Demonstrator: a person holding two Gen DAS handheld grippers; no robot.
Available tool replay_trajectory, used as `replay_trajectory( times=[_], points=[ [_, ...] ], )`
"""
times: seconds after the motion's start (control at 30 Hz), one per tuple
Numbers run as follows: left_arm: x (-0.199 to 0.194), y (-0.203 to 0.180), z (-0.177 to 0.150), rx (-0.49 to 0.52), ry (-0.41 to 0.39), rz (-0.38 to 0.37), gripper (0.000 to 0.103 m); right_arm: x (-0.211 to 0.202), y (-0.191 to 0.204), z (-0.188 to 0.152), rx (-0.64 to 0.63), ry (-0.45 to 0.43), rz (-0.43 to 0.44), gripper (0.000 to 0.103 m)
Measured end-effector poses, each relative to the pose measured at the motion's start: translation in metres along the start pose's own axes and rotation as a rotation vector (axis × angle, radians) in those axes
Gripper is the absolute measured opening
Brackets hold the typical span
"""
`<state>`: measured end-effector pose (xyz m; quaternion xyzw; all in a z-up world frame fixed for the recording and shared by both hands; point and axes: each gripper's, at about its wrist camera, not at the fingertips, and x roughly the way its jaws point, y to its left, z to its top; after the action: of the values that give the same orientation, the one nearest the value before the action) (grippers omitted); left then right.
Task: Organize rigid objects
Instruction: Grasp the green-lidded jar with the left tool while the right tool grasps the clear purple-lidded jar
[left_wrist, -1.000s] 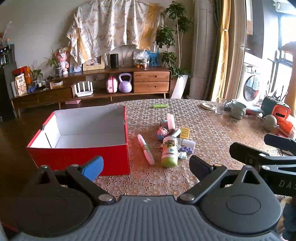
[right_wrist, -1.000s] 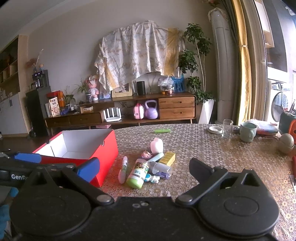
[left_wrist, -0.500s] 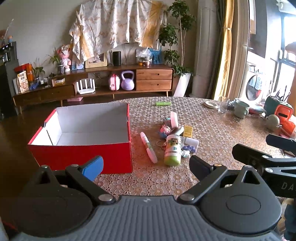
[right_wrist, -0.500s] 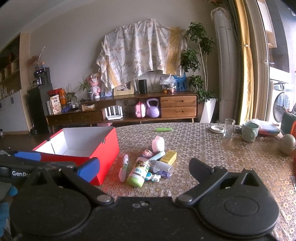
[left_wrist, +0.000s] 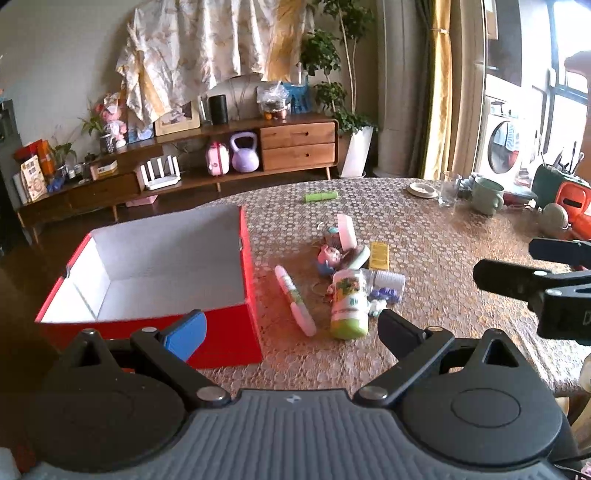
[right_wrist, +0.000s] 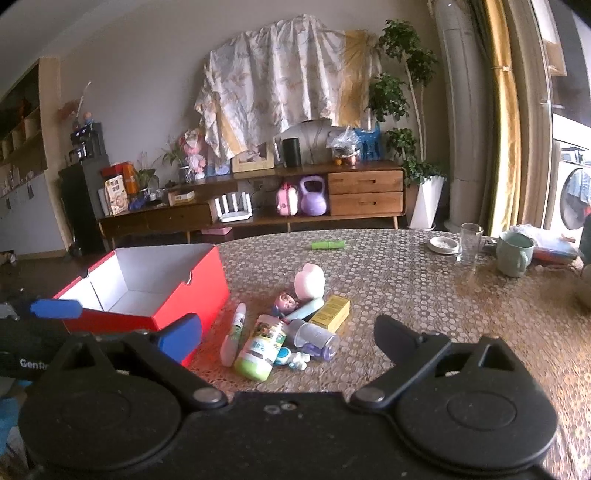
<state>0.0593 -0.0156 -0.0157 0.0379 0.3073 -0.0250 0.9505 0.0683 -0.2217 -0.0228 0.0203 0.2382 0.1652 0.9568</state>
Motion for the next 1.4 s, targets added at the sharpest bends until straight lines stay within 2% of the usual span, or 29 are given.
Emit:
replay_trajectory(
  times=[0.23,0.33,0.43,0.57,0.7,1.0,1.23,1.4],
  points=[
    [0.037,-0.010,0.003,-0.015,0.060,-0.049,0.100,0.028,-0.019,-0.003,-0.022,0.061,0.012,0.095],
    [0.052,-0.015,0.000,-0.015,0.089,-0.056,0.100,0.046,-0.028,-0.003,-0.063,0.097,0.008,0.092],
    [0.064,-0.022,-0.002,-0.006,0.079,-0.050,0.100,0.065,-0.036,-0.005,-0.099,0.135,0.013,0.086],
    [0.080,-0.031,0.000,0.005,0.073,-0.064,0.100,0.090,-0.046,-0.004,-0.119,0.187,0.043,0.083],
    [0.101,-0.037,0.000,-0.007,0.105,-0.079,0.099,0.114,-0.049,-0.003,-0.158,0.232,0.080,0.078],
    [0.140,-0.046,-0.001,0.009,0.125,-0.069,0.099,0.173,-0.055,-0.007,-0.190,0.338,0.119,0.067],
    [0.164,-0.043,-0.003,0.004,0.175,-0.094,0.078,0.195,-0.055,-0.006,-0.174,0.392,0.170,0.061],
    [0.174,-0.043,-0.005,0.009,0.200,-0.110,0.069,0.208,-0.052,-0.009,-0.172,0.423,0.188,0.057]
  ],
)
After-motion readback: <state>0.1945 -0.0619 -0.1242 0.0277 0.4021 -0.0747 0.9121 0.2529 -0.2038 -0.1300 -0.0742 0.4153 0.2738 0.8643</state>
